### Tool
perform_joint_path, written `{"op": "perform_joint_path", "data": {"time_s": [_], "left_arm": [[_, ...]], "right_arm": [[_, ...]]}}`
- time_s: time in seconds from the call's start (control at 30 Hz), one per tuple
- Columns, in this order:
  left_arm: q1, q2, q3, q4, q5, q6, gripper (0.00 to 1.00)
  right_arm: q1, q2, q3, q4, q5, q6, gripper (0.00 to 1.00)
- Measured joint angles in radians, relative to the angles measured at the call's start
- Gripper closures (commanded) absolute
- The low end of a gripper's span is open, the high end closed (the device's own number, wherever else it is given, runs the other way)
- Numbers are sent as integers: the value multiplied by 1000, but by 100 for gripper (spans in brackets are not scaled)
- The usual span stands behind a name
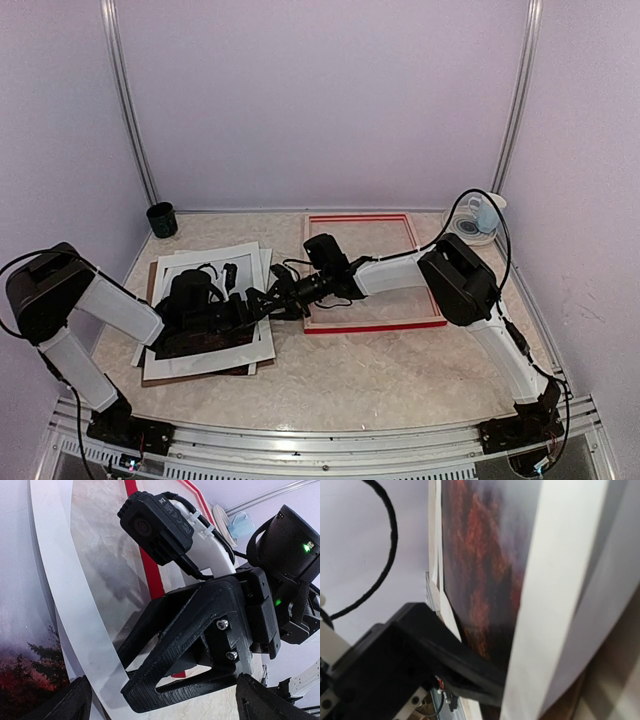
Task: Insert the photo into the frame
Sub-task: Pick up the mat board from the photo.
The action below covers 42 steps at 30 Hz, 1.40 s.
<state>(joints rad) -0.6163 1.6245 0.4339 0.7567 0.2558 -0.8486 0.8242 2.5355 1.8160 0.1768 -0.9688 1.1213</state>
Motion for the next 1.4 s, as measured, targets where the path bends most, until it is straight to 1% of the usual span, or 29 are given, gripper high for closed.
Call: {"op": "perform_joint_path", "data": {"time_s": [0.1,0.23,0.33,0.47,0.57,0.8,0.93,1.2,1.4], "left_arm": [[0,1,0,0,3,0,1],[0,1,0,-1,2,0,1],[1,1,0,-1,2,0,1],[3,-5,0,-1,2,0,1],[6,-19,0,-2,2,2,1],[16,-84,-1,-58,-10,18,1],[18,-170,-1,-98,-36,43,1],[22,-335,-1,-179,-128,98,1],[23,-377,-5,-199,-179,114,1]], "right_arm": [[0,0,0,0,-1,-2,70],[0,0,0,0,-3,-2,78],[0,0,-2,1,-5,-1,88],[-1,0,-5,8,-11,0,97],[-1,0,-5,10,-13,3,100],[-2,0,-6,13,-15,3,100],[-2,-1,-6,9,-14,-2,100],[-18,-29,-37,-35,-7,-32,100],[-42,-66,-77,-69,8,-54,100]]}}
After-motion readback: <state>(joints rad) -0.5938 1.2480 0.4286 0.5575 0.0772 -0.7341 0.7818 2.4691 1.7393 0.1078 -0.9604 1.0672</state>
